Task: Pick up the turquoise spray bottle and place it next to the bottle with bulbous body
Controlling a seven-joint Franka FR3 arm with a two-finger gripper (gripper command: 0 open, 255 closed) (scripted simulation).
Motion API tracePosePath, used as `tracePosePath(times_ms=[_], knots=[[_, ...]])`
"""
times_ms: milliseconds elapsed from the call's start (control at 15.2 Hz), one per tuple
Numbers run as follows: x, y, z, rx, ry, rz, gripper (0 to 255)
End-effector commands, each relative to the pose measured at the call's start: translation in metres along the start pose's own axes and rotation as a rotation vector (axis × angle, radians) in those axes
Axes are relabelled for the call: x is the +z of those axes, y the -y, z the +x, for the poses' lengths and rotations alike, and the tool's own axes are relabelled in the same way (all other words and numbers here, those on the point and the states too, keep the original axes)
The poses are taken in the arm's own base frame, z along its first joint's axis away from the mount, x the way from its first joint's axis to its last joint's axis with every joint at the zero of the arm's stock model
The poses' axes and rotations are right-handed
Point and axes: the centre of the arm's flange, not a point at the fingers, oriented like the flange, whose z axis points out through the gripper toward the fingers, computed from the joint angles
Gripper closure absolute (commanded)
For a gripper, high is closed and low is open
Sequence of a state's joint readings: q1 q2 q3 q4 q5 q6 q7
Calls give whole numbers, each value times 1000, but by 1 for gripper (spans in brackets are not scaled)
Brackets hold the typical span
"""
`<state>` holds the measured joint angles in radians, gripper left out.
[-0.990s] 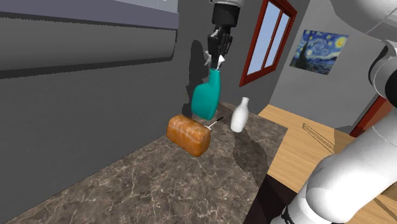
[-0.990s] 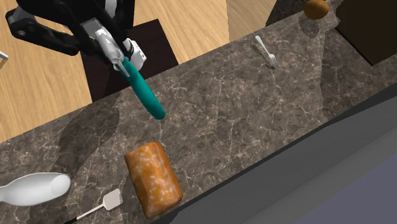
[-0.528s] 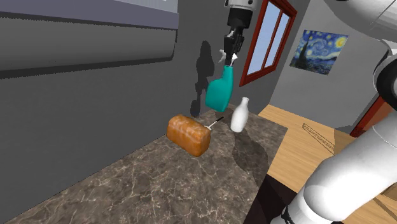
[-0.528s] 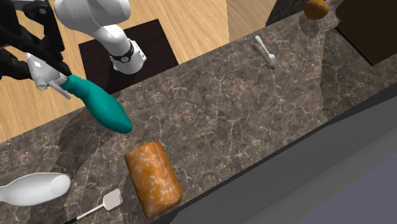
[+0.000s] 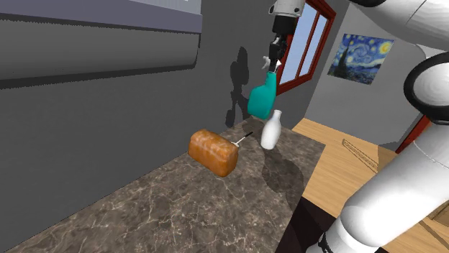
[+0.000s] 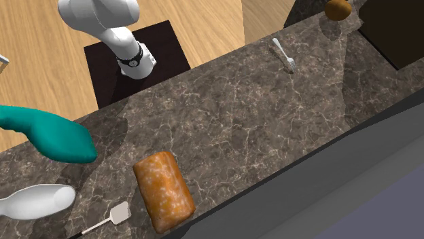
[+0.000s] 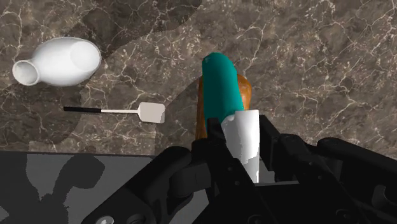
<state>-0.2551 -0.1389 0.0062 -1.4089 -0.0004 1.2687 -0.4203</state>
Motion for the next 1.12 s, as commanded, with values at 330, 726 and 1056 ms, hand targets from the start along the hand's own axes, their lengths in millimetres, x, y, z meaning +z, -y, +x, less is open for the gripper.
tracePosePath(times_ms=[330, 726, 1056], knots=[[-1, -91, -17, -1, 0, 0, 255], [-1, -169, -29, -1, 0, 0, 255], [15, -191, -32, -1, 0, 0, 255]])
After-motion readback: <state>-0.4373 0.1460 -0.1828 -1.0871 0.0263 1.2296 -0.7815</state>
